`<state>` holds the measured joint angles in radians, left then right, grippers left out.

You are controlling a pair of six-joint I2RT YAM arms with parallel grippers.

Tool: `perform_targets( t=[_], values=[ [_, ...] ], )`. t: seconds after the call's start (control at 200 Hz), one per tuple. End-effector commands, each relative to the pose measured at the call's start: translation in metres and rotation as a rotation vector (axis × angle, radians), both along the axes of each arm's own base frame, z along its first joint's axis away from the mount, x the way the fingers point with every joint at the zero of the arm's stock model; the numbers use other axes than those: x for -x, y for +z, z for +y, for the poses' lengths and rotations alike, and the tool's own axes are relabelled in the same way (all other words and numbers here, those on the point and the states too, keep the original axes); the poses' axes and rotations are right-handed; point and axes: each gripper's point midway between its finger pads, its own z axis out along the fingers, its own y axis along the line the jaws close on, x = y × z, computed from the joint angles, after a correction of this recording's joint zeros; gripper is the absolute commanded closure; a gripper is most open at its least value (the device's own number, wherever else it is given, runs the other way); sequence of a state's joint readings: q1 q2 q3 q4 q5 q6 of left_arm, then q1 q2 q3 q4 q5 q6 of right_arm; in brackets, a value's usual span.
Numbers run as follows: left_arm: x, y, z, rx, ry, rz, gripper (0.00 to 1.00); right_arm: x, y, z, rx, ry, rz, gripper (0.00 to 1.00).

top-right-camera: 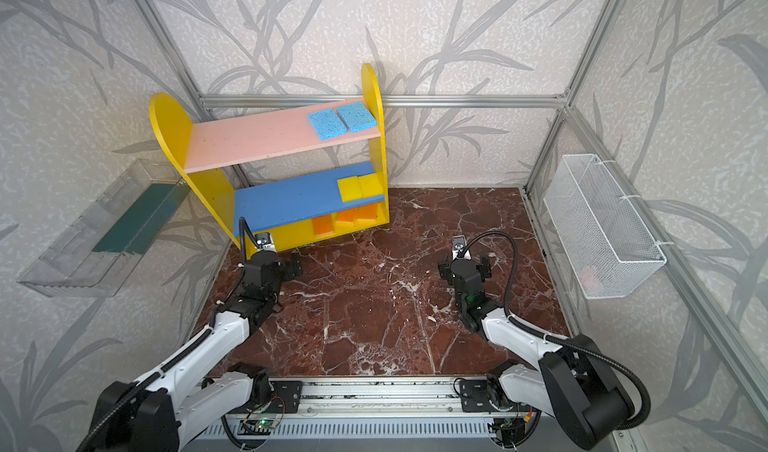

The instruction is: Place and organize the cleaning sponges onto the shelf

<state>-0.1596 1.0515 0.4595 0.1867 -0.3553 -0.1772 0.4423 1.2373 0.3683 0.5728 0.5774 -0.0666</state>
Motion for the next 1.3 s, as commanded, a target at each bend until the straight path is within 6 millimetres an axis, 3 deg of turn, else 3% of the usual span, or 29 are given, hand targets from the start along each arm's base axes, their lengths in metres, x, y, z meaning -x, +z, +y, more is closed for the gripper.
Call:
perform_targets(
  t=[0.0, 0.14, 0.365, 0.455, 0.545, 0.58, 0.64, 0.69, 0.765, 0.835, 0.944, 1.064, 1.294],
  values=[
    [-0.011, -0.003, 0.021, -0.024, 0.038, -0.054, 0.01, -0.005, 0.001, -0.012, 0.006, -0.051, -0.101, 0.01],
    [-0.02, -0.005, 0.029, -0.032, 0.035, -0.14, 0.01, -0.013, 0.002, -0.013, 0.074, -0.068, -0.1, 0.01],
    [-0.039, -0.024, 0.028, -0.081, -0.017, -0.161, 0.01, 0.003, 0.011, -0.037, 0.028, -0.11, -0.266, 0.01],
    [-0.045, -0.033, 0.028, -0.079, -0.017, -0.163, 0.01, -0.001, -0.007, -0.048, -0.032, -0.116, -0.225, 0.01],
    [-0.045, -0.048, 0.024, -0.087, -0.043, -0.177, 0.01, -0.007, -0.007, -0.042, -0.038, -0.069, -0.228, 0.01],
    [-0.046, -0.041, 0.025, -0.102, -0.028, -0.218, 0.01, -0.01, -0.012, -0.034, -0.023, -0.025, -0.195, 0.01],
    [-0.046, -0.046, 0.036, -0.083, 0.041, -0.15, 0.01, -0.019, -0.019, -0.021, -0.014, 0.053, -0.135, 0.01],
    [-0.051, -0.05, 0.039, -0.083, 0.06, -0.103, 0.01, -0.024, -0.03, -0.029, -0.071, 0.051, -0.094, 0.01],
    [-0.052, -0.05, 0.04, -0.075, 0.055, -0.135, 0.01, -0.048, -0.037, -0.04, -0.096, 0.011, -0.065, 0.01],
    [-0.051, -0.05, 0.04, -0.064, 0.059, -0.124, 0.01, -0.046, -0.045, -0.044, -0.149, 0.016, 0.054, 0.01],
    [-0.051, -0.048, 0.041, -0.074, 0.057, -0.14, 0.01, -0.048, -0.038, -0.043, -0.144, 0.034, -0.049, 0.01],
    [-0.051, -0.048, 0.04, -0.076, 0.056, -0.142, 0.01, -0.046, -0.041, -0.042, -0.135, 0.019, 0.025, 0.01],
    [-0.051, -0.048, 0.04, -0.075, 0.055, -0.138, 0.01, -0.048, -0.041, -0.043, -0.138, 0.014, -0.006, 0.01]
  ],
)
